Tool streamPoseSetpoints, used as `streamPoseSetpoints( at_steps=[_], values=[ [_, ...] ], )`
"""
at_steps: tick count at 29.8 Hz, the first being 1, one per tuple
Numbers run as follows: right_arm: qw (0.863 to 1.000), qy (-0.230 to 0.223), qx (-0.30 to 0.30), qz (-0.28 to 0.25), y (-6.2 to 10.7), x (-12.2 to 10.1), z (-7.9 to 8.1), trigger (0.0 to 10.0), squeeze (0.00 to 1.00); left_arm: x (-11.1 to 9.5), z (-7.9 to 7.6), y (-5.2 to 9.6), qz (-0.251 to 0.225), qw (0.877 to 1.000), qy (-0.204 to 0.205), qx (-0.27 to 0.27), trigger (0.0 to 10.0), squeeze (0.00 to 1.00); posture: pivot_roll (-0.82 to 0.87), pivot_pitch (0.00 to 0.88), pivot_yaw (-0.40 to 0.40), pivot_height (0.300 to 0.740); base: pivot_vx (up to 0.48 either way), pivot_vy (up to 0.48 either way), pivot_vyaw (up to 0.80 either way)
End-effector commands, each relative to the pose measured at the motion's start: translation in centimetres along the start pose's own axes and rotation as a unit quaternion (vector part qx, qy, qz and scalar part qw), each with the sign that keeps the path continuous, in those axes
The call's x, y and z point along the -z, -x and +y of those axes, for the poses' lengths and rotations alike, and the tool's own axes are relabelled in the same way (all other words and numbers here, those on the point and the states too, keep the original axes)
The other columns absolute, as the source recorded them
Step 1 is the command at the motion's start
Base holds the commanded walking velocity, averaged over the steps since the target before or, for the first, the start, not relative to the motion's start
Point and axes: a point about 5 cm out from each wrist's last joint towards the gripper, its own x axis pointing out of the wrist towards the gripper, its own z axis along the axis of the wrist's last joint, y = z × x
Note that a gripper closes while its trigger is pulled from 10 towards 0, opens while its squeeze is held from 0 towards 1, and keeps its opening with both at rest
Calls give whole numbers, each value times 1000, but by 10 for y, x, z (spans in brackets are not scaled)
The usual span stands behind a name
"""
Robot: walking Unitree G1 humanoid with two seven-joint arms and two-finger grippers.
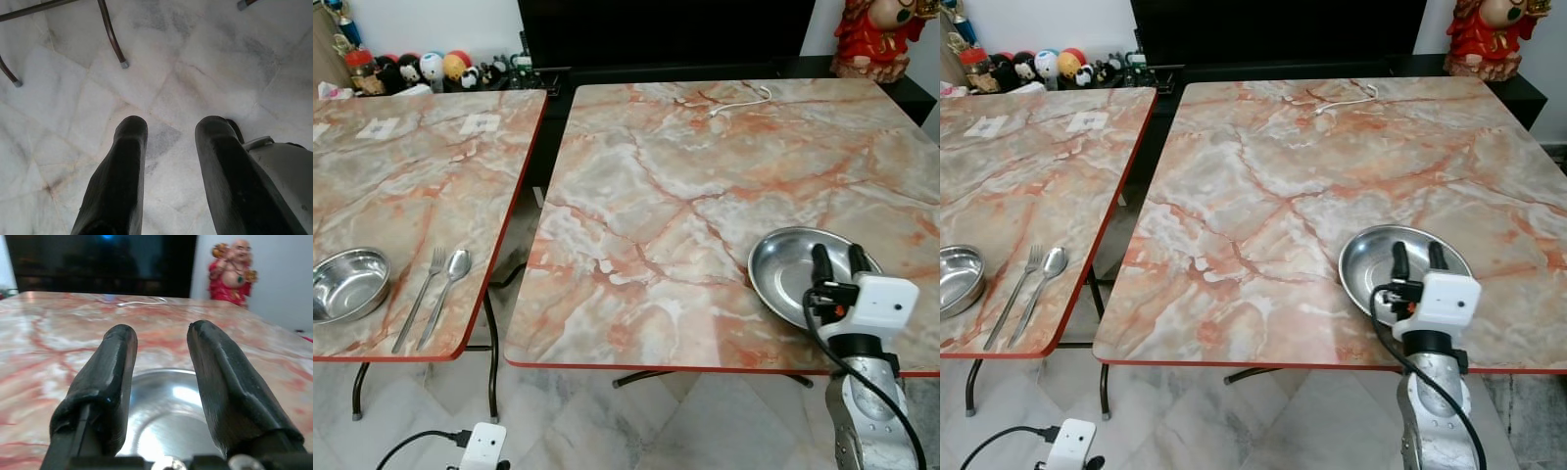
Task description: Setting the table
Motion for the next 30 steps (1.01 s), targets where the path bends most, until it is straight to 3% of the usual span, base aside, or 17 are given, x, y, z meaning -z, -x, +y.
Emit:
streamPoseSetpoints(
  at_steps=[1,7,11,30],
  values=[
    [1000,-1,-23,-10,-2,-6,9,10000,0,9,6,3,18,1000,9,-12,10000,0,-96,61,45,740,0,382,0],
    [998,1,-65,-17,-2,-7,24,10000,0,12,7,3,22,1000,9,-15,10000,0,-85,45,39,740,0,480,219],
    [998,-6,-63,-18,-3,-8,25,10000,0,14,7,4,26,1000,9,-15,10000,0,-85,41,37,740,0,480,800],
    [999,-36,-31,-19,-11,-9,27,10000,0,12,6,3,24,999,13,-17,10000,0,-70,50,33,740,0,480,0]
  ],
)
